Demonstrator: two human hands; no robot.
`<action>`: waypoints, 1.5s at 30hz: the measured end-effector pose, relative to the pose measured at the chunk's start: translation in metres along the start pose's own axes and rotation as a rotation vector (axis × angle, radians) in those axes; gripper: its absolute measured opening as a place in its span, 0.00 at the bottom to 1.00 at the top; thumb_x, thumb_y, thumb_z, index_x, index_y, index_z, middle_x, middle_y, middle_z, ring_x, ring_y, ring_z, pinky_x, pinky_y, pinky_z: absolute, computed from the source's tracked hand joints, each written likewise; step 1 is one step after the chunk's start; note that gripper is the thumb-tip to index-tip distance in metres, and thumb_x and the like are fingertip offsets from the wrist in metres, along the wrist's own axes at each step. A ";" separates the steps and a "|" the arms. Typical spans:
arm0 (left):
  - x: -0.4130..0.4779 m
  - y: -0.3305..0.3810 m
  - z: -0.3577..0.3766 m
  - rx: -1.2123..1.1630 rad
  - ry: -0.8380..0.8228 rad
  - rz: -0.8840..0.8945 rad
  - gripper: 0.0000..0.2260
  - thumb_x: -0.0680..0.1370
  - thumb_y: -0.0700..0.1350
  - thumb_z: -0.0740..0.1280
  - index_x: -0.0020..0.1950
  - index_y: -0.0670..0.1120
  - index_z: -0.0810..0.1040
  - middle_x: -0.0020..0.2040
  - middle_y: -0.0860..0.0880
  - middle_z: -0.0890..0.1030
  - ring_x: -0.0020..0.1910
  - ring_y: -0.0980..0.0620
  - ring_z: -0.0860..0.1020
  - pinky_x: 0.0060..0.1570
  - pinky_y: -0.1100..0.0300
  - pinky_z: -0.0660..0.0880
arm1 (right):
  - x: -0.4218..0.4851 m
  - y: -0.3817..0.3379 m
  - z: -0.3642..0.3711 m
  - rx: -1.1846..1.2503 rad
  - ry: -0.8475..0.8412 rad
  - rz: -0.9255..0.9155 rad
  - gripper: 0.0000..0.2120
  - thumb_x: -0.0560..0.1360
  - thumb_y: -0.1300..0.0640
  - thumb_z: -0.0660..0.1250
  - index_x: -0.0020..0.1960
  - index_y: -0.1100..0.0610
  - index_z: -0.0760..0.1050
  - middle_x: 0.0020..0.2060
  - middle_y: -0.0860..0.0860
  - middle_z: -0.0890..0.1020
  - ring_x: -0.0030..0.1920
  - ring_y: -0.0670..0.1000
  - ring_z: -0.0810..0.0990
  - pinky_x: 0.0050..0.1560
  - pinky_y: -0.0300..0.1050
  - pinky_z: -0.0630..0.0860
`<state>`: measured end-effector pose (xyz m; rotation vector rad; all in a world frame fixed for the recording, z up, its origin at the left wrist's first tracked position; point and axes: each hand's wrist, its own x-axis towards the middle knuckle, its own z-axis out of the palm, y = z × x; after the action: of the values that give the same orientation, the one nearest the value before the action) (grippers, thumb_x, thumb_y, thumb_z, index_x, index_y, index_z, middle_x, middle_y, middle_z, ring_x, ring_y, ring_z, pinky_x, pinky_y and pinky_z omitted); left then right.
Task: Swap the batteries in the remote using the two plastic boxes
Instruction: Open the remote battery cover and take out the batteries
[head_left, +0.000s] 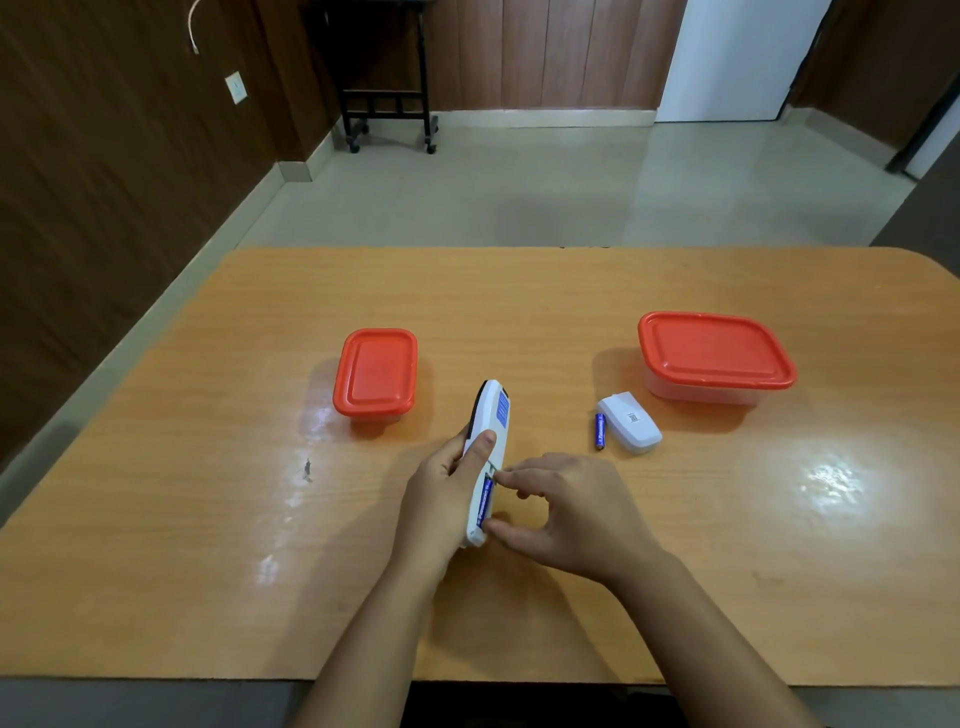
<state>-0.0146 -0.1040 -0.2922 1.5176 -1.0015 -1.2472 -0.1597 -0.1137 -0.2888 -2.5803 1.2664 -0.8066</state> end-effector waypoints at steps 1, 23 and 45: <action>0.000 0.000 0.000 -0.006 0.003 -0.002 0.11 0.75 0.59 0.65 0.44 0.55 0.82 0.31 0.52 0.76 0.28 0.51 0.72 0.27 0.59 0.65 | 0.000 -0.001 0.000 0.006 -0.007 0.010 0.18 0.65 0.38 0.66 0.47 0.48 0.83 0.35 0.44 0.84 0.35 0.45 0.82 0.27 0.44 0.76; -0.001 0.016 0.000 -0.270 0.018 -0.039 0.10 0.79 0.53 0.62 0.46 0.51 0.81 0.38 0.47 0.83 0.32 0.53 0.80 0.33 0.61 0.76 | 0.005 -0.013 -0.011 0.033 0.000 0.082 0.18 0.64 0.45 0.63 0.49 0.49 0.82 0.36 0.46 0.84 0.35 0.48 0.82 0.29 0.46 0.77; 0.000 0.015 -0.001 -0.329 0.137 -0.042 0.10 0.80 0.52 0.60 0.58 0.55 0.77 0.49 0.52 0.83 0.46 0.52 0.82 0.31 0.66 0.78 | 0.000 0.050 -0.008 -0.043 0.101 0.770 0.08 0.73 0.50 0.69 0.52 0.46 0.81 0.41 0.45 0.79 0.45 0.49 0.76 0.38 0.43 0.67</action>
<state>-0.0141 -0.1079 -0.2779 1.3505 -0.6419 -1.2492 -0.1980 -0.1448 -0.3001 -1.8167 2.0992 -0.7347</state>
